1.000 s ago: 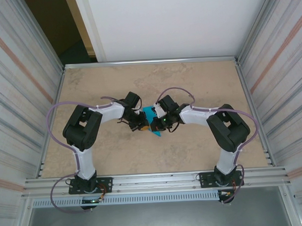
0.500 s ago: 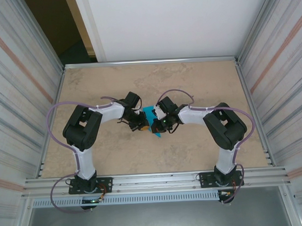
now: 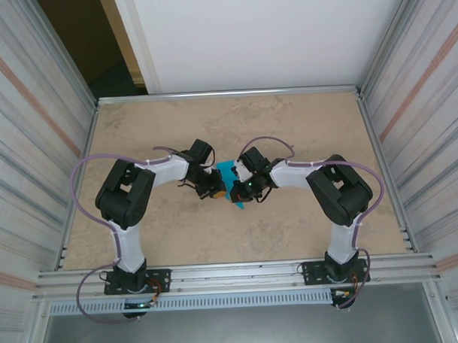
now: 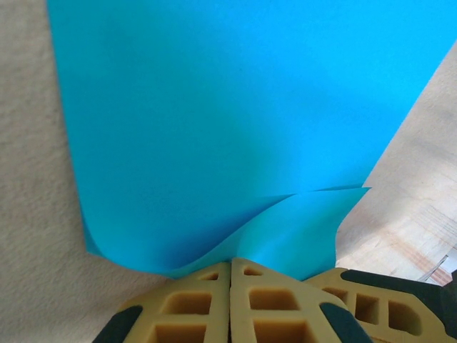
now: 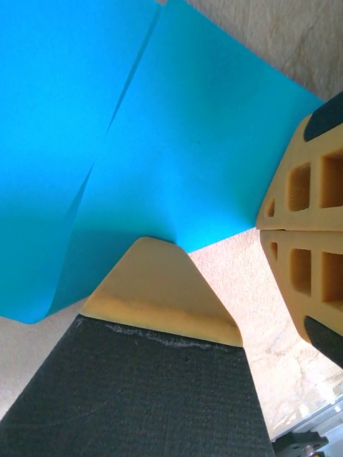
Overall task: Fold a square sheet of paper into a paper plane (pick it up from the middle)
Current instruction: Third fold the triangle at the center of the table.
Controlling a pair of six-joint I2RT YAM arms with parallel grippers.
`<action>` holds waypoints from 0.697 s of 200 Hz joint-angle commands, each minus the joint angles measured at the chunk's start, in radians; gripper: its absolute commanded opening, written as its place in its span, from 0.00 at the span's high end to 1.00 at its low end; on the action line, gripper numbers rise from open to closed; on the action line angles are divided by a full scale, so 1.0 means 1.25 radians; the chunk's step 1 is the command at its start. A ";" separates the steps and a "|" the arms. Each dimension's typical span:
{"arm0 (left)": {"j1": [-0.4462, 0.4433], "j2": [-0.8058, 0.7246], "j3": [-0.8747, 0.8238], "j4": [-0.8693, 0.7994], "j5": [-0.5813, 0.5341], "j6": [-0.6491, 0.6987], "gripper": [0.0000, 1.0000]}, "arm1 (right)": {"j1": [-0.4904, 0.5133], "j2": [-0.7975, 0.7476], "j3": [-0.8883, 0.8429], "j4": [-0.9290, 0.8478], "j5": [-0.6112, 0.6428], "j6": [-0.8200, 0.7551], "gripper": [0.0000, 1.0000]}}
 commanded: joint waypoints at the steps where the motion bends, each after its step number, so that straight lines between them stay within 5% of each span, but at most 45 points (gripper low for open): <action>1: -0.004 0.045 -0.014 -0.066 -0.080 0.002 0.93 | -0.006 0.014 -0.009 -0.010 -0.005 0.013 0.96; 139: 0.000 0.058 -0.019 -0.076 -0.090 0.006 0.93 | -0.012 0.036 -0.018 -0.034 0.014 0.003 0.95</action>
